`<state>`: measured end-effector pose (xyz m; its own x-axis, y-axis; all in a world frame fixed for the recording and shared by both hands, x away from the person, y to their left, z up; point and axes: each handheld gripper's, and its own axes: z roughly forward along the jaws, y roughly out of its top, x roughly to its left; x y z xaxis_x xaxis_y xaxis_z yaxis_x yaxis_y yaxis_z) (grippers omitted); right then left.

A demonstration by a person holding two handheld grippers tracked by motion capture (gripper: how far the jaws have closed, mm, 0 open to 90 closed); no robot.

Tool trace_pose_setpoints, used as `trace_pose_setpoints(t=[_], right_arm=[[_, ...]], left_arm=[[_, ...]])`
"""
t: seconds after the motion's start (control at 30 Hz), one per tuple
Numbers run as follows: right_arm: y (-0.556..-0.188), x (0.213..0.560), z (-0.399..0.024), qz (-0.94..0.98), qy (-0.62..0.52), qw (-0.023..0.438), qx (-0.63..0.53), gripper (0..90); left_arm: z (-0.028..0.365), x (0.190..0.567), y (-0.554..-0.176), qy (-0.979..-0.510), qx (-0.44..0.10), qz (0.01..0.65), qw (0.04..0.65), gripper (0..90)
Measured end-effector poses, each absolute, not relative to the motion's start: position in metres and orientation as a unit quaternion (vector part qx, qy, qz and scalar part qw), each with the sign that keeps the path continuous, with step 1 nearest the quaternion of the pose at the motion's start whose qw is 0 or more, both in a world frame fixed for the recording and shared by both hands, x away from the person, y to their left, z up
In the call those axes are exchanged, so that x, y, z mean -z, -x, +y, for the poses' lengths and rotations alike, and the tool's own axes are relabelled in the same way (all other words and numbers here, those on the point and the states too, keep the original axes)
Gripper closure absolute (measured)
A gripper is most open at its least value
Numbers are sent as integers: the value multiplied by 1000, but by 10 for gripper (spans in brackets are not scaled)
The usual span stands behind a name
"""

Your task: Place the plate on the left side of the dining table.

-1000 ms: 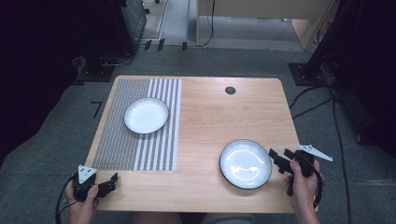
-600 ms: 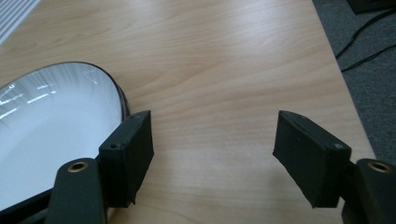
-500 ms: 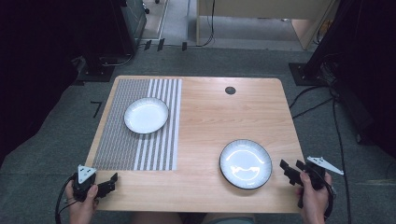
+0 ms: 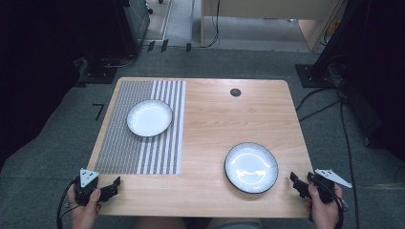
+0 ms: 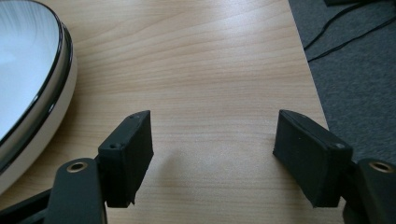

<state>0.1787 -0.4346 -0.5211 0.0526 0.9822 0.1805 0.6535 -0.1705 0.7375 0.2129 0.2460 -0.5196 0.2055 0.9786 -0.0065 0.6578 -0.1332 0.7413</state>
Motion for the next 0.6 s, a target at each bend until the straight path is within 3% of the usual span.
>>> trace_pose_setpoints(t=[0.23, 0.33, 0.6], right_arm=[[-175, 526, -423, 616, -665, 280, -316, 246], [-172, 529, -415, 613, -665, 301, -302, 196], [-168, 531, -416, 617, -656, 303, -310, 190]], left_arm=[[246, 520, -213, -710, -253, 576, 317, 120], [246, 520, -213, -711, -254, 575, 315, 119], [246, 520, -213, -713, -253, 573, 315, 117]])
